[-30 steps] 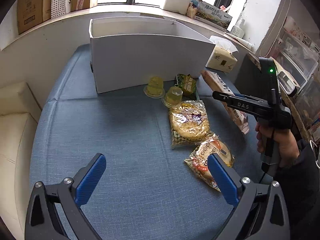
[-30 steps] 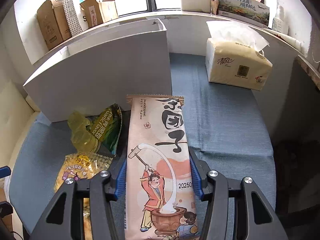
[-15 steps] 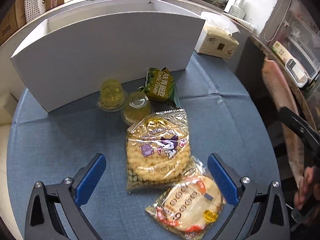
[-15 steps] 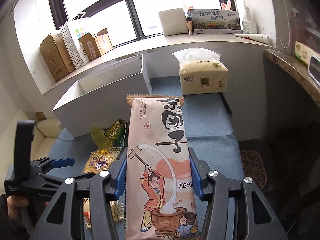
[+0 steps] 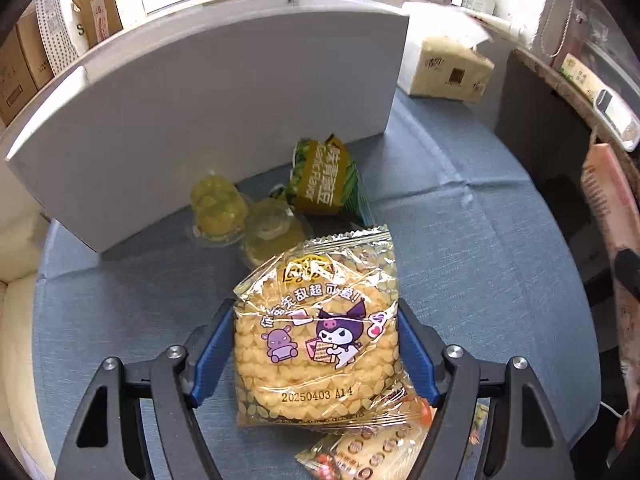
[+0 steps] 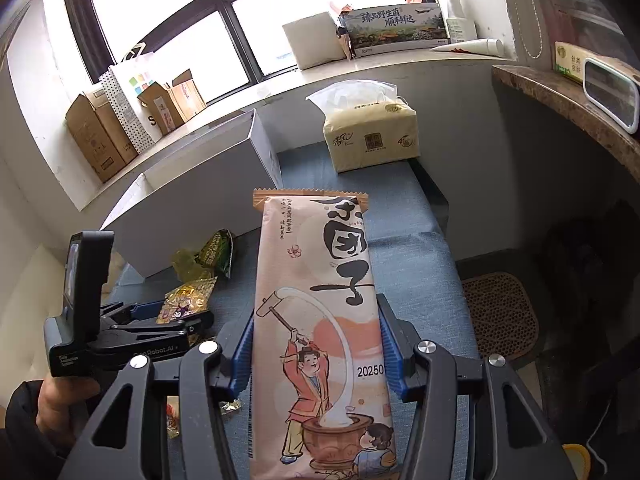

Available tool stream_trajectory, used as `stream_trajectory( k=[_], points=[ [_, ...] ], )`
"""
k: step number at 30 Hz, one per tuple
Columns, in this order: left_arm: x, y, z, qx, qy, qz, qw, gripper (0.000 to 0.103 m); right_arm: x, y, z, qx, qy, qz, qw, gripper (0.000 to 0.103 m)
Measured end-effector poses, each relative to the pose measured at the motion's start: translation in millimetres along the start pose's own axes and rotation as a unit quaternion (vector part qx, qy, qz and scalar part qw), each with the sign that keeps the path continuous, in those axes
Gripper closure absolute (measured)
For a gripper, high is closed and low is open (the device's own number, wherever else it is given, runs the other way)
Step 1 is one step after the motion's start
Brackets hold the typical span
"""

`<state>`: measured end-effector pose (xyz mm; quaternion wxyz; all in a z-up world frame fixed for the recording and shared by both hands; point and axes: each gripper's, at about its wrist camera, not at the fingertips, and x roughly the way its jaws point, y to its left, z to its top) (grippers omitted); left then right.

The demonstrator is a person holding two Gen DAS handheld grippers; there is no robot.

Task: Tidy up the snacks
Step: 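Grasp the tall printed cookie bag with the right tool while the left tool grasps the yellow puffed-snack bag, then place both bags into the white box and open both tools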

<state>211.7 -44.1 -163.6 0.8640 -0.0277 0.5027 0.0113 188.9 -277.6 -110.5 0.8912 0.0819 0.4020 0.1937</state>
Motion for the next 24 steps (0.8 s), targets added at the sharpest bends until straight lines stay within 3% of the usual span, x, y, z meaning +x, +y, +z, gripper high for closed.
stream_trajectory(
  k=[10,14,19,24],
  points=[
    [-110.6,54.2,5.0,-0.027,-0.115,-0.016,0.9928,0.024,0.5,31.3,15.4,-0.019,-0.008,0.031,0.999,0.046],
    [-139.1,85.1,31.6,-0.039,-0.150,-0.013,0.9878,0.023,5.3,62.0,42.9,-0.042,-0.021,0.059,0.997,0.046],
    [-133.9,125.7,94.3,-0.061,-0.162,0.002,0.9849,0.023,28.8,115.8,98.6,-0.090,-0.029,0.082,0.992,0.046],
    [-93.9,155.1,155.4,-0.063,-0.157,0.023,0.9854,0.023,72.7,153.9,162.0,-0.117,-0.023,0.064,0.991,0.046]
  ],
)
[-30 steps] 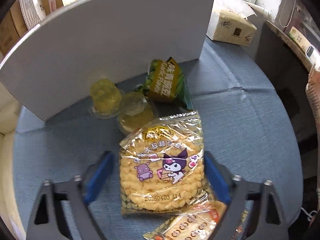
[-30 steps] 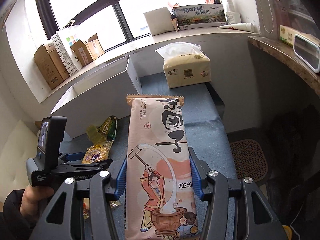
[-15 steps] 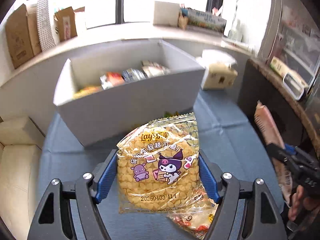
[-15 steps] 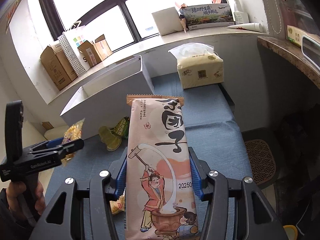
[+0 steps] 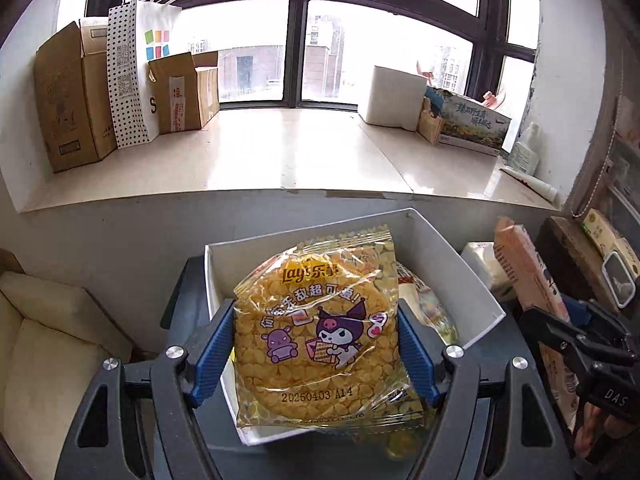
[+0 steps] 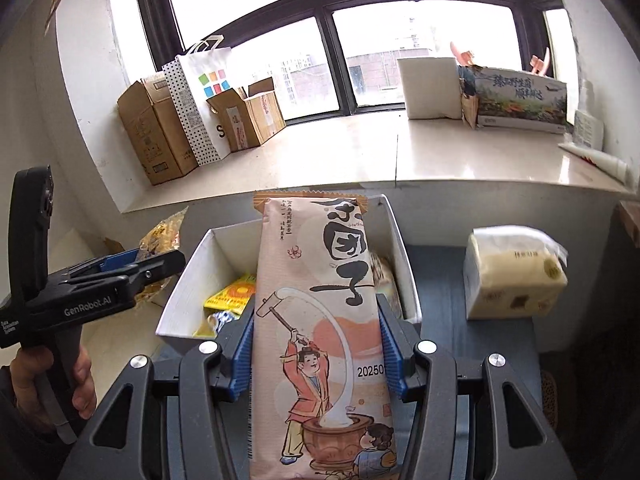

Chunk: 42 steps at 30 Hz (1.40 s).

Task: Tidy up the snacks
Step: 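Place both bags into the white box and open both tools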

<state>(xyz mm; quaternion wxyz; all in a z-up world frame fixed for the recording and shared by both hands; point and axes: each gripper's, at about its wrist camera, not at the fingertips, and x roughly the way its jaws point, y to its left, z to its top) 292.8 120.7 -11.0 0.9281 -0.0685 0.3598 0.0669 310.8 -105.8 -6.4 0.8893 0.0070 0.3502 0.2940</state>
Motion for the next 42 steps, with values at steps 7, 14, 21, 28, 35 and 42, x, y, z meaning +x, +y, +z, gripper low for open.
stream_trajectory(
  k=[7,14,21,28,35,42],
  points=[
    [62.8,17.7,19.4,-0.003,0.035,0.028,0.9990,0.000,70.2,-7.6,58.2,0.002,0.039,-0.035,0.999,0.040],
    [61.5,24.6,1.1,-0.001,0.044,0.020,0.9988,0.000,77.3,-17.2,56.0,0.011,0.027,-0.058,0.998,0.000],
    [34.7,10.0,-9.6,0.020,0.030,0.015,0.9992,0.000,57.2,-14.0,41.5,-0.003,0.019,-0.062,0.998,0.000],
    [-18.8,-14.1,-31.1,0.051,-0.001,-0.010,0.9987,0.000,6.0,6.4,23.5,-0.029,-0.023,-0.038,0.999,0.000],
    [-79.9,-33.9,-72.4,0.064,-0.031,-0.045,0.9965,0.000,-44.6,5.0,-16.0,-0.015,-0.035,-0.005,0.999,0.000],
    [-112.1,-40.3,-121.9,0.062,-0.022,-0.059,0.9961,0.000,-79.2,-1.8,-81.4,-0.020,-0.015,0.012,1.000,0.000]
  ],
)
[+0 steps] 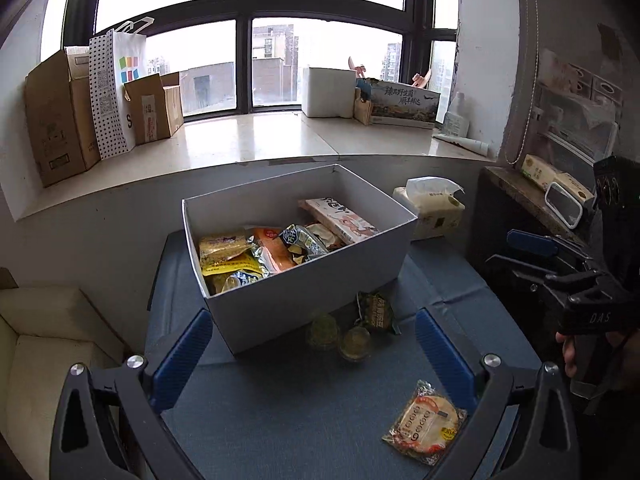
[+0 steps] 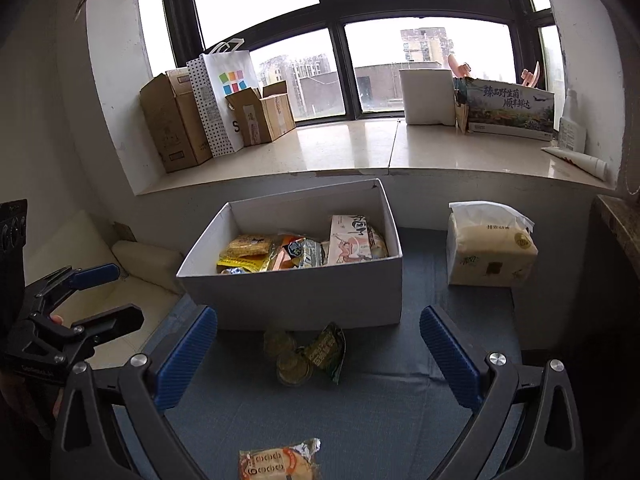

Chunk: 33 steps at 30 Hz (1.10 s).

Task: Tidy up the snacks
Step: 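Place both bags into the white box and open both tools, then grasp the round bread pack with the right tool while the left tool grasps the green pea pack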

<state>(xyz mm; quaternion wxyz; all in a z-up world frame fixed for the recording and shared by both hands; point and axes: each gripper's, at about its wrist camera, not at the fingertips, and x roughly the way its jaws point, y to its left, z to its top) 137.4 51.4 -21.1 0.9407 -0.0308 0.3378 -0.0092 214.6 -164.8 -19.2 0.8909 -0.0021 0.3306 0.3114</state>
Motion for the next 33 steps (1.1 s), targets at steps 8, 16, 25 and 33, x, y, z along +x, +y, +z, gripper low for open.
stream_trajectory(
  k=[8,16,25,33],
  points=[
    [-11.3,-5.6,-41.6,-0.021,0.032,0.005,0.9993,0.000,-12.3,4.4,-68.2,0.024,0.025,0.014,0.999,0.000],
    [-14.1,-0.6,-64.5,-0.042,0.054,0.007,0.9976,0.000,2.4,1.9,-118.2,0.066,0.064,0.026,0.995,0.000],
    [-18.1,2.6,-84.1,-0.053,0.066,0.006,0.9964,0.000,15.4,21.7,-141.5,0.004,0.093,-0.002,0.996,0.000],
    [-19.4,5.0,-96.8,-0.050,0.078,0.014,0.9956,0.000,50.9,42.9,-156.9,-0.053,0.148,0.006,0.988,0.000]
  ],
)
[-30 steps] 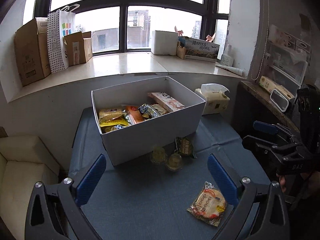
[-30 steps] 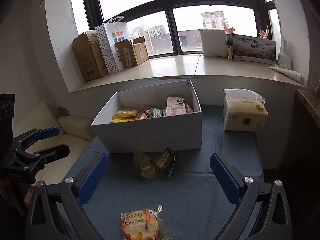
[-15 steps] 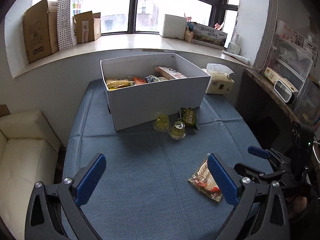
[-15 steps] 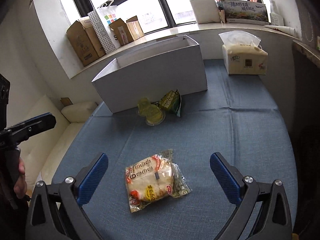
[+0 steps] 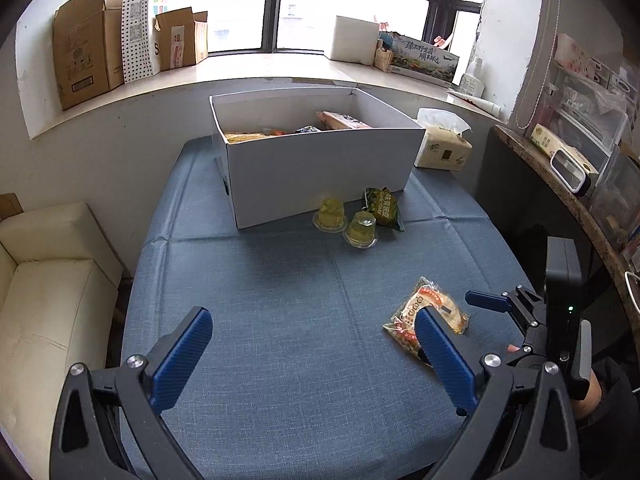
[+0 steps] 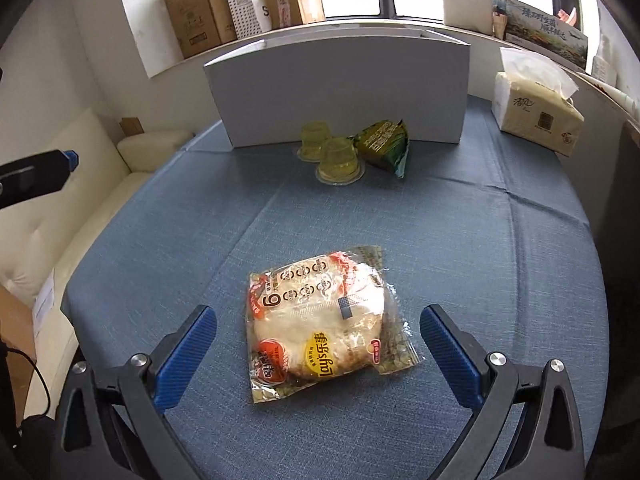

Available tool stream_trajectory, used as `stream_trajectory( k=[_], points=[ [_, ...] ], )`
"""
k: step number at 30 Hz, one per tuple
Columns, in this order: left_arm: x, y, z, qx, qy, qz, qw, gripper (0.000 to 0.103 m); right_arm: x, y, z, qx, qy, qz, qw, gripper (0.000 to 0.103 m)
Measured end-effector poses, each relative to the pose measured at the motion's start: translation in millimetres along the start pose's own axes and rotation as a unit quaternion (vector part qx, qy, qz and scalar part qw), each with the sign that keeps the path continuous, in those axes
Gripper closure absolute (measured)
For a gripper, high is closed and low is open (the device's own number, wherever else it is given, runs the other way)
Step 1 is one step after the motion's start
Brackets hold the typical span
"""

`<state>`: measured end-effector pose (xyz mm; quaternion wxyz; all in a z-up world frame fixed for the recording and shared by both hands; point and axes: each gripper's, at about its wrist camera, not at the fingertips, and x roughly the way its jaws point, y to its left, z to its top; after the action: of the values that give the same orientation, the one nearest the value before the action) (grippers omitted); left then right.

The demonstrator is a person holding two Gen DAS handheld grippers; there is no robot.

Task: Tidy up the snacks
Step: 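Grasp the round bread pack with the right tool while the left tool grasps the green pea pack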

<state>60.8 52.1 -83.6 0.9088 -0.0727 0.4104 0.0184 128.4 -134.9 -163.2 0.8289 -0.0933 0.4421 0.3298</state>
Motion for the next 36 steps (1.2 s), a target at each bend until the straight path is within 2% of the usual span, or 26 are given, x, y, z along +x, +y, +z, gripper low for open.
stream_trajectory(
  k=[7,11,12,13,14,17,21,28,33,36],
  points=[
    [1.8,11.8,-2.0,-0.012,0.002,0.006,0.9999,0.000,24.3,9.5,0.9,-0.053,0.029,-0.028,0.998,0.000],
    [5.3,13.4,-2.6,-0.013,0.007,0.009,0.9999,0.000,25.4,7.5,1.4,-0.056,0.032,-0.015,0.998,0.001],
    [6.8,13.6,-2.5,-0.013,0.009,0.007,0.9999,0.000,24.4,7.3,1.8,-0.058,0.033,-0.023,0.998,0.004],
    [8.7,13.0,-2.2,-0.013,0.010,0.006,0.9998,0.000,21.9,7.3,1.6,-0.058,0.030,-0.039,0.997,0.018],
    [10.8,11.6,-1.4,-0.011,0.012,0.006,0.9999,0.000,18.2,4.9,2.1,-0.050,0.022,-0.037,0.998,0.026],
    [18.3,3.2,2.2,0.003,0.015,0.002,0.9999,0.000,14.6,2.7,0.0,-0.055,0.028,-0.035,0.998,0.026],
    [33.9,-14.4,13.4,0.028,0.020,-0.013,0.9993,0.000,-6.8,-11.5,-1.3,-0.011,-0.001,-0.017,1.000,0.026],
    [89.1,-69.1,49.3,0.094,0.039,-0.036,0.9942,0.000,-60.0,-51.7,-14.4,0.061,-0.053,-0.045,0.996,0.026],
    [139.9,-102.1,71.4,0.129,0.060,-0.033,0.9892,0.000,-78.5,-81.2,-28.2,0.109,-0.059,-0.061,0.990,0.026],
    [171.1,-111.8,84.0,0.130,0.082,-0.024,0.9879,0.000,-88.3,-96.1,-37.5,0.138,-0.060,-0.063,0.987,0.026]
  ],
)
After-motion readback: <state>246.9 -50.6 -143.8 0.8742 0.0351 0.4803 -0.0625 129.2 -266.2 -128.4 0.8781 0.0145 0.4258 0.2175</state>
